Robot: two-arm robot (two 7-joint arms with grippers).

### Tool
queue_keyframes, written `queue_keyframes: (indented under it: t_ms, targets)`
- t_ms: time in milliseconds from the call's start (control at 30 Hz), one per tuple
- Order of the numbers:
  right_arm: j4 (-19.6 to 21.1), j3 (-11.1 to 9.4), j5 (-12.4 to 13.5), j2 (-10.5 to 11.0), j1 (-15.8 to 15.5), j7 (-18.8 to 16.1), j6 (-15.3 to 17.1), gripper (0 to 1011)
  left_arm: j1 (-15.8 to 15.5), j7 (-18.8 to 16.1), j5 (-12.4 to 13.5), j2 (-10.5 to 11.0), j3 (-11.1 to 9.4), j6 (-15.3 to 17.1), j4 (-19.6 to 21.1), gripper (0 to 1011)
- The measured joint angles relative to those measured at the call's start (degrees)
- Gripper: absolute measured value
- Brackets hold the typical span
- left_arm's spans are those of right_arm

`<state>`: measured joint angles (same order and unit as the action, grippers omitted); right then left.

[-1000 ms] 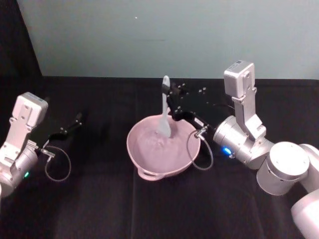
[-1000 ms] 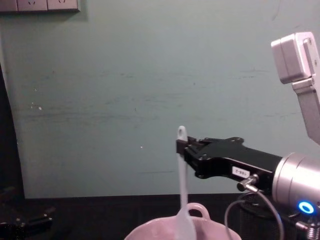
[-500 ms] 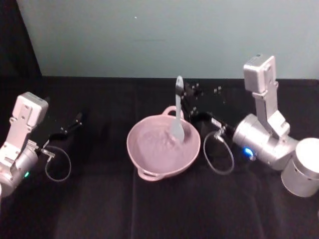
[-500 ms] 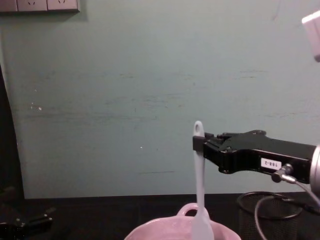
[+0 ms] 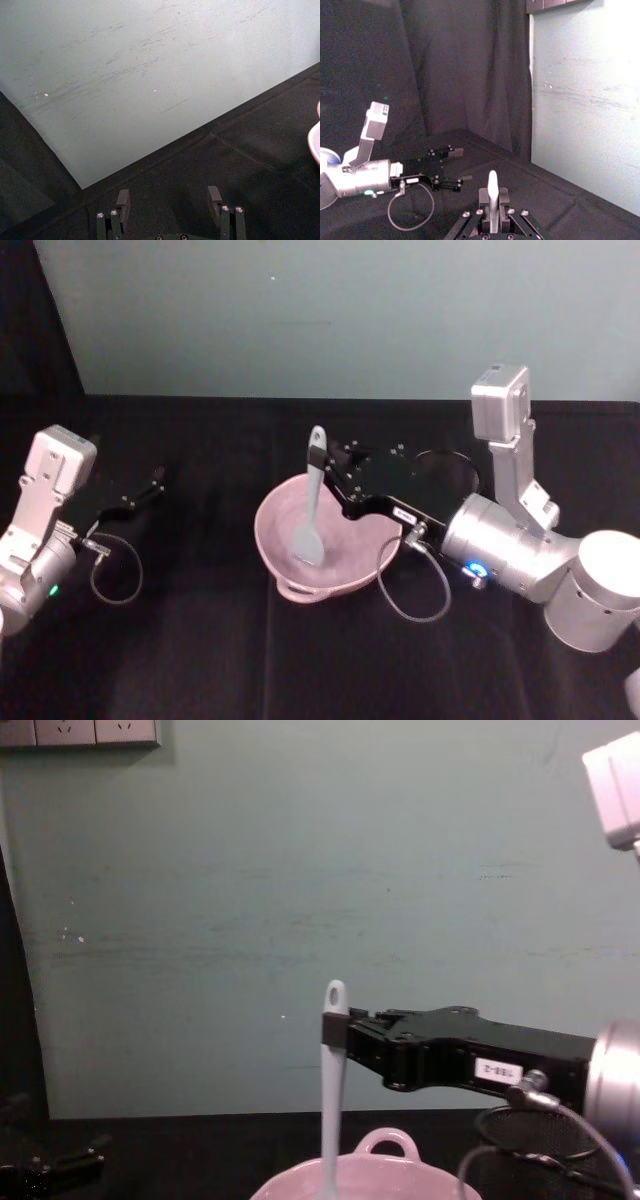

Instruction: Use the one hand to pick up the spoon and stir the clear water in the bowl.

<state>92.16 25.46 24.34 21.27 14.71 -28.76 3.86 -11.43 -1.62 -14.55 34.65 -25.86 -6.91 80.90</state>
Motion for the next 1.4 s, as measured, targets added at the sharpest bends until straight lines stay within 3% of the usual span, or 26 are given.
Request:
queue_keyframes:
  t_ms: [167, 367, 600, 800, 1100, 1400]
  targets:
    - [-2.2, 1.2, -0.6, -1.5, 1.4, 1.0, -2.4, 106, 0.0, 0.0, 0.0, 0.0, 0.0, 0.0, 0.0, 1011]
    - [-6.0, 1.7, -3.3, -3.5, 3.3, 3.6, -6.0, 106, 0.0, 0.0, 0.0, 0.0, 0.0, 0.0, 0.0, 1011]
    - [-9.8, 0.5, -6.9, -5.1, 4.9, 6.6, -8.7, 106, 0.0, 0.0, 0.0, 0.0, 0.0, 0.0, 0.0, 1011]
    - [-10.1, -0.6, -9.3, -4.9, 4.9, 7.8, -10.0, 106, 0.0, 0.0, 0.0, 0.0, 0.0, 0.0, 0.0, 1011]
    - [-6.0, -2.6, -10.2, -2.8, 2.2, 7.1, -7.8, 106, 0.0, 0.0, 0.0, 0.0, 0.0, 0.0, 0.0, 1011]
    - [-1.0, -3.3, -7.0, -1.0, -1.1, 4.4, -3.4, 106, 0.0, 0.0, 0.0, 0.0, 0.0, 0.0, 0.0, 1011]
